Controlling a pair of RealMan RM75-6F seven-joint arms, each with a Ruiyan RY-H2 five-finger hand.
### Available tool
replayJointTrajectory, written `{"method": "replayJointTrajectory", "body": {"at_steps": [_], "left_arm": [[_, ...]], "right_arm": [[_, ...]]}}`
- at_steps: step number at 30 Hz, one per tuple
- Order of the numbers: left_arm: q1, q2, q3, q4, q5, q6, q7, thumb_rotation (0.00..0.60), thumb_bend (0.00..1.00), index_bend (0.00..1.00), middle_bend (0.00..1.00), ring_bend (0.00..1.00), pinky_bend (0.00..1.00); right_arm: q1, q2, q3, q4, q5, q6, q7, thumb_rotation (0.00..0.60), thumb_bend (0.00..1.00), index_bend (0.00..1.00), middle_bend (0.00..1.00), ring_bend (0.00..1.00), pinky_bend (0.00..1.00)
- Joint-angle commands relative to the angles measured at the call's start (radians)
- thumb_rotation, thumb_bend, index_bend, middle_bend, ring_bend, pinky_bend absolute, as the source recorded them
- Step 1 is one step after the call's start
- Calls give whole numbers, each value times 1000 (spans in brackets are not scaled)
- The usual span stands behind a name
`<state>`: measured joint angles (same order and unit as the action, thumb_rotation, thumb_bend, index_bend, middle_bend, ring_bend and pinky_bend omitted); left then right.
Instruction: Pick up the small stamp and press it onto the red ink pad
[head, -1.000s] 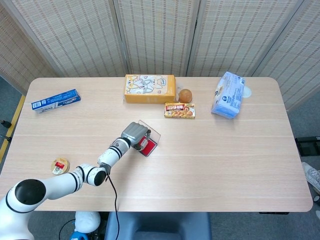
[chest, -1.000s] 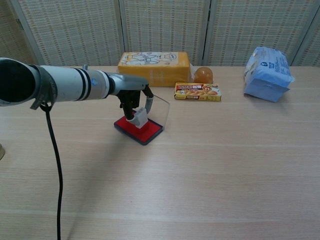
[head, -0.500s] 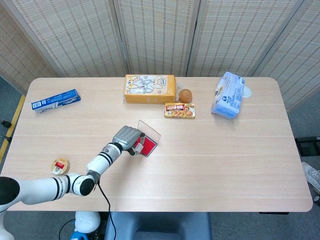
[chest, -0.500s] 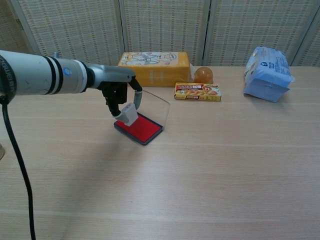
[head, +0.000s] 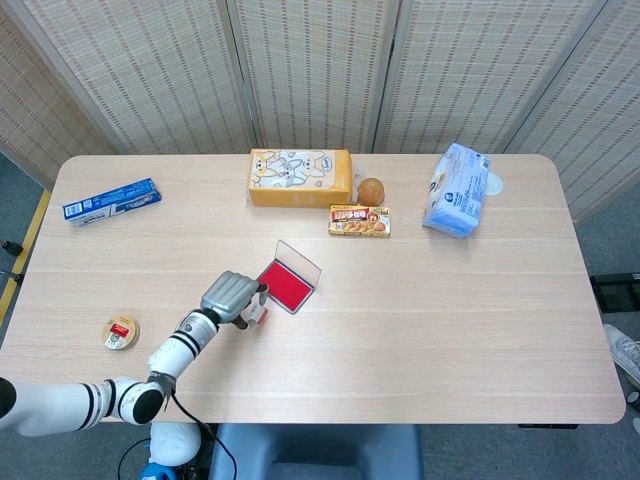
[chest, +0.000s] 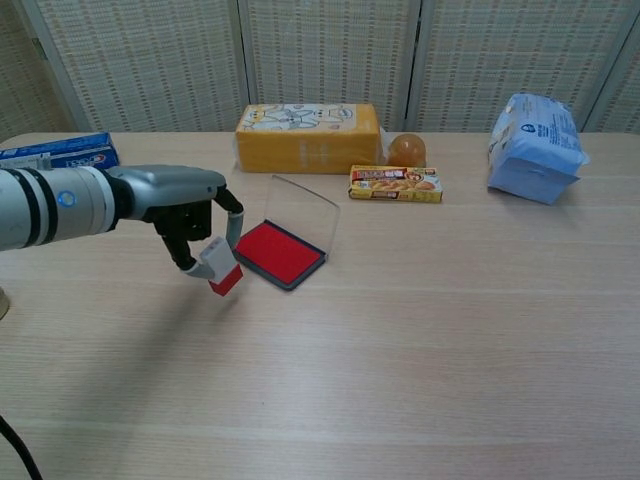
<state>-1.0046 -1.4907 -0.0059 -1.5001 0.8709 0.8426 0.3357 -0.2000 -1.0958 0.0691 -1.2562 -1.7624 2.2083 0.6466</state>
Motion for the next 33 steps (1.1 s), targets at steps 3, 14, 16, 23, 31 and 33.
{"method": "replayJointTrajectory", "body": {"at_steps": [3, 14, 16, 23, 31, 33], "left_arm": [[22, -35, 0, 42, 24, -1, -1, 600, 307, 818, 1000, 968, 619], [38, -54, -24, 76, 50, -19, 9, 600, 303, 789, 1000, 967, 619], [42, -59, -27, 82, 55, -21, 8, 600, 301, 788, 1000, 967, 619], [54, -77, -34, 109, 69, -40, 2, 600, 300, 787, 1000, 967, 619], [63, -88, -45, 131, 68, -52, 10, 600, 295, 667, 1000, 965, 619], [65, -89, -47, 131, 64, -55, 16, 600, 287, 629, 1000, 963, 619]], "right_arm": [[0, 1, -2, 0, -2, 0, 0, 600, 156, 0, 0, 0, 0], [-1, 0, -3, 3, -1, 3, 5, 600, 156, 0, 0, 0, 0], [0, 0, -4, 4, -4, 3, 3, 600, 156, 0, 0, 0, 0], [-1, -1, -5, 3, -6, 6, 1, 600, 155, 0, 0, 0, 0], [-1, -1, -5, 5, -2, 5, 7, 600, 156, 0, 0, 0, 0], [-1, -1, -5, 5, -2, 6, 7, 600, 156, 0, 0, 0, 0]]}}
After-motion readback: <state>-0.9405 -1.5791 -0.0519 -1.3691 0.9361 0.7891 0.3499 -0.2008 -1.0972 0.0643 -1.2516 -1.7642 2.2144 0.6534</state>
